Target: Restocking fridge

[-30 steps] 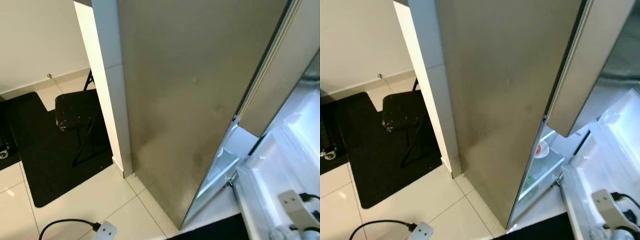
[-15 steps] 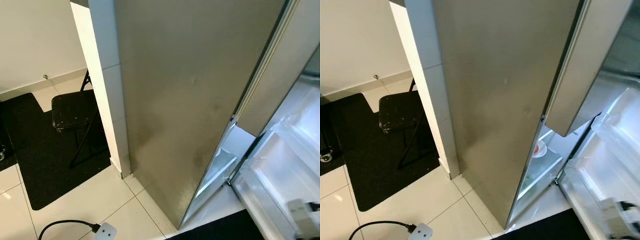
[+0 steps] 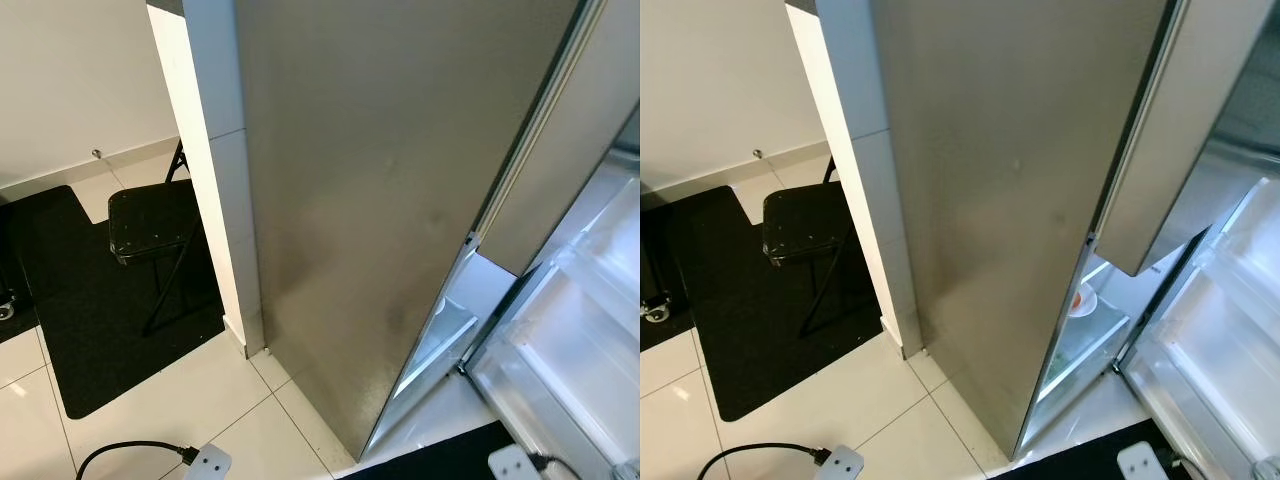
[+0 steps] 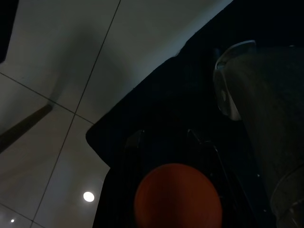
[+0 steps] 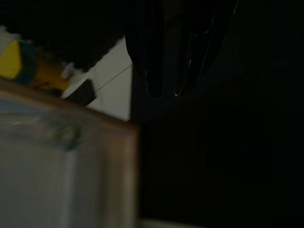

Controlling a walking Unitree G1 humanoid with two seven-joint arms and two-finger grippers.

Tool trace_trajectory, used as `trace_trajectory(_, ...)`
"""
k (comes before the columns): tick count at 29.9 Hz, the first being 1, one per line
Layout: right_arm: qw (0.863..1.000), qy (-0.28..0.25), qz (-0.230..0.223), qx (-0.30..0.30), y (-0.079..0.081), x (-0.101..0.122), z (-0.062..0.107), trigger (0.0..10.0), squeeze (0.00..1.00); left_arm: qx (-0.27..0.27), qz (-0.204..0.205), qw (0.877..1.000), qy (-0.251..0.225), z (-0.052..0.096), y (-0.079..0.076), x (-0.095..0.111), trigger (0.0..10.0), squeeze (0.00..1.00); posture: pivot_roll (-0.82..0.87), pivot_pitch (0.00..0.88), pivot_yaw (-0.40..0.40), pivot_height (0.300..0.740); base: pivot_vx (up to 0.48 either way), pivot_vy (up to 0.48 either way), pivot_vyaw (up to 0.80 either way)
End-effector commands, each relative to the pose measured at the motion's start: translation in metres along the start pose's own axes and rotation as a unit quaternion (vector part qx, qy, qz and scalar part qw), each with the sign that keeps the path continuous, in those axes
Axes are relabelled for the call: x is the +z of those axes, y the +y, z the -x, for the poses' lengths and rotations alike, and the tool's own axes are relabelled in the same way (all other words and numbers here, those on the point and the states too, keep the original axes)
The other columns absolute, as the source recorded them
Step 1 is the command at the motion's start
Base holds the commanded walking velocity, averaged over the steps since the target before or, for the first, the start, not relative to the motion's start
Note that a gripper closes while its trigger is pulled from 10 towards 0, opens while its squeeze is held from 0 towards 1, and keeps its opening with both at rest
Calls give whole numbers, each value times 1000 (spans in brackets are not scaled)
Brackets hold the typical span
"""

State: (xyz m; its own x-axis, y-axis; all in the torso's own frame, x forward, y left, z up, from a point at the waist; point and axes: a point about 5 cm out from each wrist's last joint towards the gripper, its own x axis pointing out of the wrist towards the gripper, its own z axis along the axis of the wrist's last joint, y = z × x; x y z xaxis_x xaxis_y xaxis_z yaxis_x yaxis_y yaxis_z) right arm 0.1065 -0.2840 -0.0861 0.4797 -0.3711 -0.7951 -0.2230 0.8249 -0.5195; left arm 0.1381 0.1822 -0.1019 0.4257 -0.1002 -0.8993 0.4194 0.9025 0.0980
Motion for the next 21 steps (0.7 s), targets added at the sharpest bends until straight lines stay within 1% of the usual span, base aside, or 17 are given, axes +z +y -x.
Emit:
trace_trajectory(1, 1000, 11, 9, 11, 3, -6, 2, 10000, 0, -48, 12, 999, 16, -1, -21, -9, 10000, 0, 17, 44, -43, 740, 0, -311, 0)
trace_trajectory(2, 1000, 21, 9, 17, 6, -13, 3, 10000, 0, -51, 12, 998, 18, 0, -21, -9, 10000, 0, 13, 44, -35, 740, 0, -379, 0)
trace_trajectory(3, 1000, 24, 8, 19, 6, -15, 4, 10000, 0, -52, 12, 998, 19, 0, -21, -10, 10000, 0, 13, 44, -35, 740, 0, -379, 0)
trace_trajectory(9, 999, 29, 2, 22, 6, -16, 4, 10000, 0, -55, 13, 998, 20, 0, -22, -10, 10000, 0, 13, 44, -35, 740, 0, -412, 0)
trace_trajectory(15, 999, 27, 1, 24, 6, -15, 4, 10000, 0, -57, 14, 998, 21, 0, -23, -10, 10000, 0, 12, 46, -36, 740, 0, -425, 0)
trace_trajectory(21, 1000, 13, -2, 27, 5, -6, 2, 10000, 0, -59, 15, 998, 22, 0, -24, -10, 10000, 0, 12, 48, -36, 740, 0, -426, 0)
